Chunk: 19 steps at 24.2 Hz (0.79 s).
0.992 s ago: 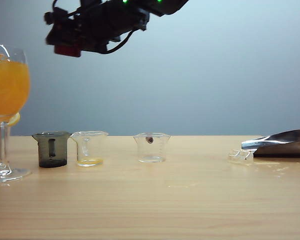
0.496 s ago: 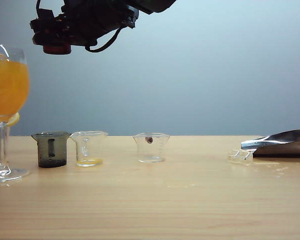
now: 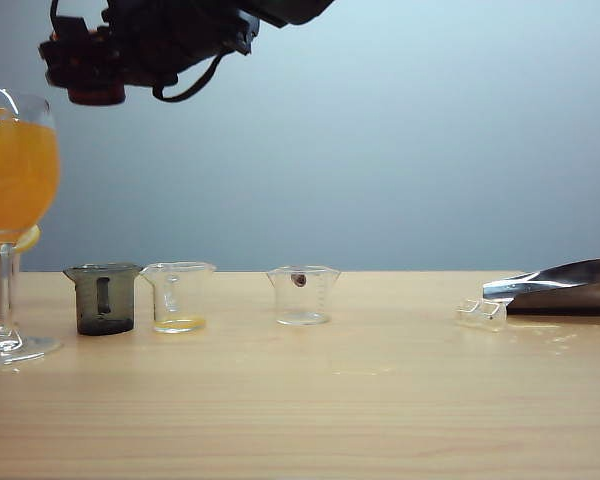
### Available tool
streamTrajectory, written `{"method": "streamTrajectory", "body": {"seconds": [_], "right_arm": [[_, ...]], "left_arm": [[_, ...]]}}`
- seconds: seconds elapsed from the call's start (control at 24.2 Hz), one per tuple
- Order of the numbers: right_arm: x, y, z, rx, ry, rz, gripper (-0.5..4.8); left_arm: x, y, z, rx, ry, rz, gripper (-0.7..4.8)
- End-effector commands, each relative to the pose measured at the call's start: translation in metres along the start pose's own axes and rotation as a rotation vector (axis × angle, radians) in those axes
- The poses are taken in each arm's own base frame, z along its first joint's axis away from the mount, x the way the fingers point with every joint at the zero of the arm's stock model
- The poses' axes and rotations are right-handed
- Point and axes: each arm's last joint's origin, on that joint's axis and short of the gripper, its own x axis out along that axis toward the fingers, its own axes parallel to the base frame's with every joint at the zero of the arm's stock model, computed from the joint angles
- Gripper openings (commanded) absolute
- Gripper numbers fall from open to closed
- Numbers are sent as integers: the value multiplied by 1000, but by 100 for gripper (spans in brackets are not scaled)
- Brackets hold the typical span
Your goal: Pick up the fourth measuring cup from the left, pour the grenadine inside into the goblet, and finally put the measuring cup back in its original place.
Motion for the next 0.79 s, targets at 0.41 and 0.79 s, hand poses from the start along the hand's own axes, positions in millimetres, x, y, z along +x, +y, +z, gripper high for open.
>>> {"method": "streamTrajectory", "body": {"seconds": [0.41, 0.79], "right_arm": [[12, 11, 17, -99, -55, 42, -6], [12, 14, 15, -216, -35, 70, -5]], "left_arm": [[-5, 0, 1, 3, -29, -25, -5], [-6, 0, 1, 2, -31, -25, -5]]}}
